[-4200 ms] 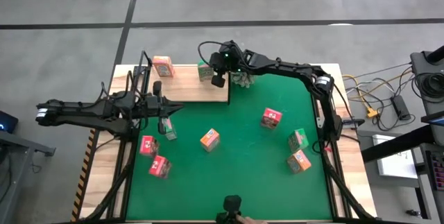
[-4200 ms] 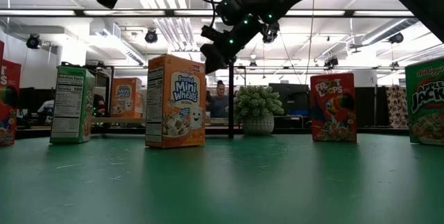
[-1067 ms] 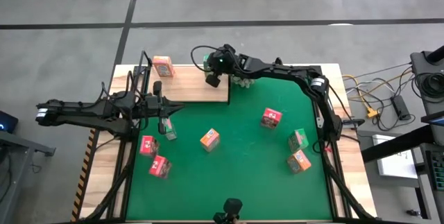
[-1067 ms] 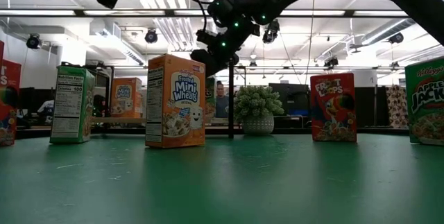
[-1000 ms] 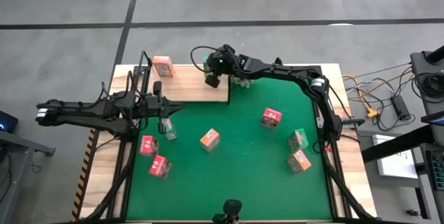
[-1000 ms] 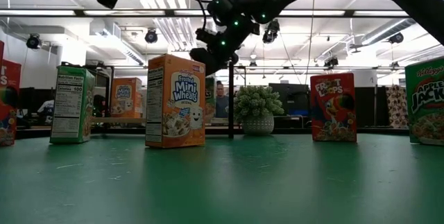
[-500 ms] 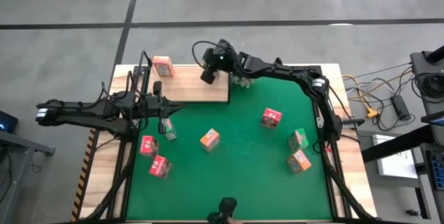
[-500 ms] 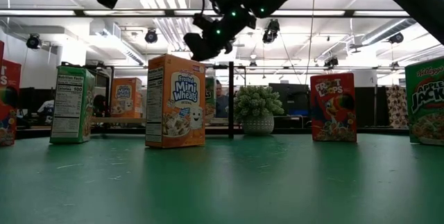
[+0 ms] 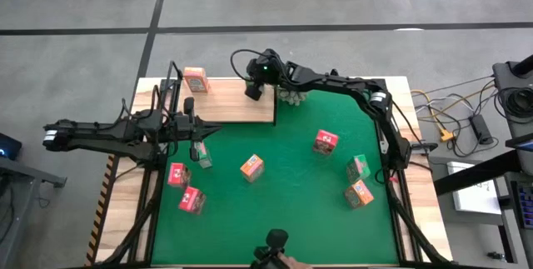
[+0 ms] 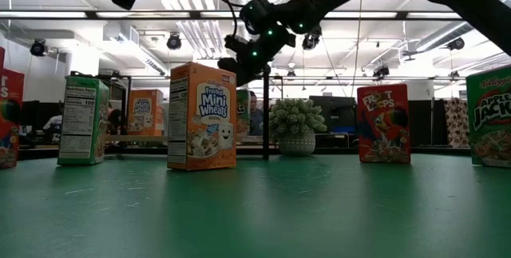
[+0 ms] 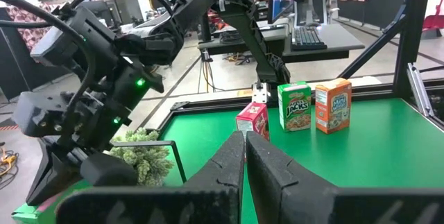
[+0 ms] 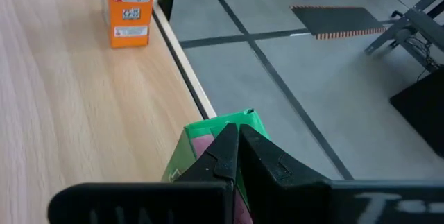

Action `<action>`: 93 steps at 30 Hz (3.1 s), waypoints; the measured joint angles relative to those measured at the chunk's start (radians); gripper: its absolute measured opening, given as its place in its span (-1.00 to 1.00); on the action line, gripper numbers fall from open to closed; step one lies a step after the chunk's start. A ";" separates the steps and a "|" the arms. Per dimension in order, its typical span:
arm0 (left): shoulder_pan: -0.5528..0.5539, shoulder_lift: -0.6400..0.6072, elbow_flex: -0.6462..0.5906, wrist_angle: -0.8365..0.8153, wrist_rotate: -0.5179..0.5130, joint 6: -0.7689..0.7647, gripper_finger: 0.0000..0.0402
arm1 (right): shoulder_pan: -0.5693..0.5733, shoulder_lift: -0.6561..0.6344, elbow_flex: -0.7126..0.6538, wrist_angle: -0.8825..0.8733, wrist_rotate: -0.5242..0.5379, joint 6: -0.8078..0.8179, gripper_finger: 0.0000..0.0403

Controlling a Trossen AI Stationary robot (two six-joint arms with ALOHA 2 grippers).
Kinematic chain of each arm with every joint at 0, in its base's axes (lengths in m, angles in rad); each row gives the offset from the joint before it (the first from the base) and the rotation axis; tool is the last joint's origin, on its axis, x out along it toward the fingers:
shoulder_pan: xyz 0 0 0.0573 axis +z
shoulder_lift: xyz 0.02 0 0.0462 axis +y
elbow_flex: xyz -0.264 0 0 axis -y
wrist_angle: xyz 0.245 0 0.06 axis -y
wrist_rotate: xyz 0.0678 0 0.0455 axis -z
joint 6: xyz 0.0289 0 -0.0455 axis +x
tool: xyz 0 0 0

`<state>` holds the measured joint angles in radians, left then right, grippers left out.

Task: Stack cereal on shelf
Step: Put the top green cereal box on the shelf, then put the bottom red cereal box on the shelf

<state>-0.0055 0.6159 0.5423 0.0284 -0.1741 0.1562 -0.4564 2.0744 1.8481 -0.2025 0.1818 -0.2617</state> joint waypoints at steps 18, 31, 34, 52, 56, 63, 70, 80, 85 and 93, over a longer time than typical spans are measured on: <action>0.000 0.000 0.000 0.000 0.000 0.000 -1.00 | 0.000 -0.006 0.024 -0.065 0.002 -0.010 -0.96; 0.000 0.000 0.000 0.000 0.000 0.000 -1.00 | 0.000 -0.007 0.024 -0.093 0.056 0.008 -0.96; 0.000 0.000 0.000 0.000 0.000 0.000 -1.00 | 0.000 -0.007 0.024 -0.088 0.056 0.007 -0.96; 0.000 0.000 0.000 0.000 0.000 -0.014 -1.00 | 0.104 -0.130 0.023 -0.085 0.037 -0.040 -0.96; 0.000 0.000 0.000 0.000 0.000 -0.026 -1.00 | 0.146 -0.177 -0.024 -0.088 0.015 -0.053 -0.96; 0.000 0.003 0.000 -0.002 0.000 -0.056 -1.00 | 0.198 -0.276 -0.169 -0.032 -0.024 -0.053 -0.96; 0.000 0.011 0.001 -0.003 0.000 -0.154 -1.00 | 0.215 -0.420 -0.442 0.203 -0.136 -0.053 -0.96; -0.032 0.090 0.032 -0.063 0.045 -0.460 -1.00 | 0.225 -0.563 -0.775 0.501 -0.312 -0.131 -0.96; -0.060 0.190 0.125 -0.255 0.047 -0.646 -1.00 | 0.222 -0.578 -0.841 0.569 -0.313 -0.168 -0.96; -0.122 0.401 0.320 -0.538 0.048 -0.852 -1.00 | 0.222 -0.582 -0.855 0.578 -0.313 -0.230 -0.96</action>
<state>-0.1271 1.0173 0.8621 -0.5098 -0.1265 -0.6955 -0.2344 1.4925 0.9926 0.3759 -0.1310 -0.4920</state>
